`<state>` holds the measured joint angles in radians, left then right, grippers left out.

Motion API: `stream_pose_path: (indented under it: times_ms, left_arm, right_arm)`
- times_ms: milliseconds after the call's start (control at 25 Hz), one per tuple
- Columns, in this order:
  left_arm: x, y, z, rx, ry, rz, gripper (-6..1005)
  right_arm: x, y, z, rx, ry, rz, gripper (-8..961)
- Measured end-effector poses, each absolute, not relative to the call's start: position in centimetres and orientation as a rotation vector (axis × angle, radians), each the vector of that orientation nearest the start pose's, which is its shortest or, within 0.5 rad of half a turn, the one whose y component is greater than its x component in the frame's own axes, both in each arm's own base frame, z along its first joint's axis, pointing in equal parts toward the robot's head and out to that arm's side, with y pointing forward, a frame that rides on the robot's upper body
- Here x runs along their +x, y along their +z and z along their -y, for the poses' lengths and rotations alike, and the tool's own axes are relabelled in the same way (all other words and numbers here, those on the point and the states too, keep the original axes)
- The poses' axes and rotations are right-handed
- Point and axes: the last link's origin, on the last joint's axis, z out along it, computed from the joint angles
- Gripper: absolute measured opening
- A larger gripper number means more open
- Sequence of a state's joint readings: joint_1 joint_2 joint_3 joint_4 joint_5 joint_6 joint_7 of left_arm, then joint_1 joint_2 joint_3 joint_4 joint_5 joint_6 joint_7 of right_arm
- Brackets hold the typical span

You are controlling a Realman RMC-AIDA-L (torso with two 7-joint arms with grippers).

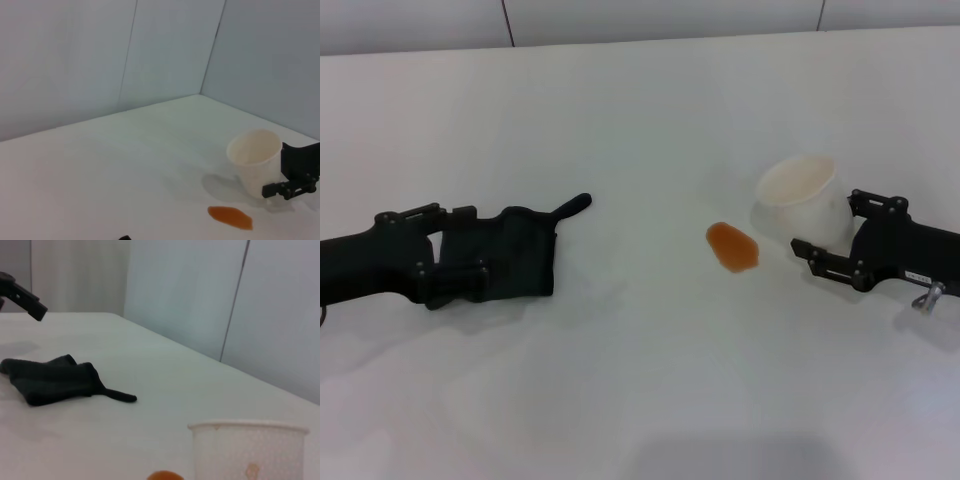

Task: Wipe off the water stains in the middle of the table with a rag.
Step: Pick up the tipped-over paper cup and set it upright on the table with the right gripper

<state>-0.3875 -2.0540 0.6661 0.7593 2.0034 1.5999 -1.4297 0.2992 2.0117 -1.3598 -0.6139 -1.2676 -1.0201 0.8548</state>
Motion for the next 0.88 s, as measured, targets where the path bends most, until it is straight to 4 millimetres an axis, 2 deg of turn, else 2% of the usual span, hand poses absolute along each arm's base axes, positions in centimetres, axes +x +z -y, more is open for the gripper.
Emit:
stream_pose_path:
  times_ms: [880]
  left_arm:
    - [-30.3,3.0,-30.0,-2.633,-0.635,0.742,875]
  right_arm:
    - [32.2,-2.7,-31.5,-2.424,0.412,-0.344,652]
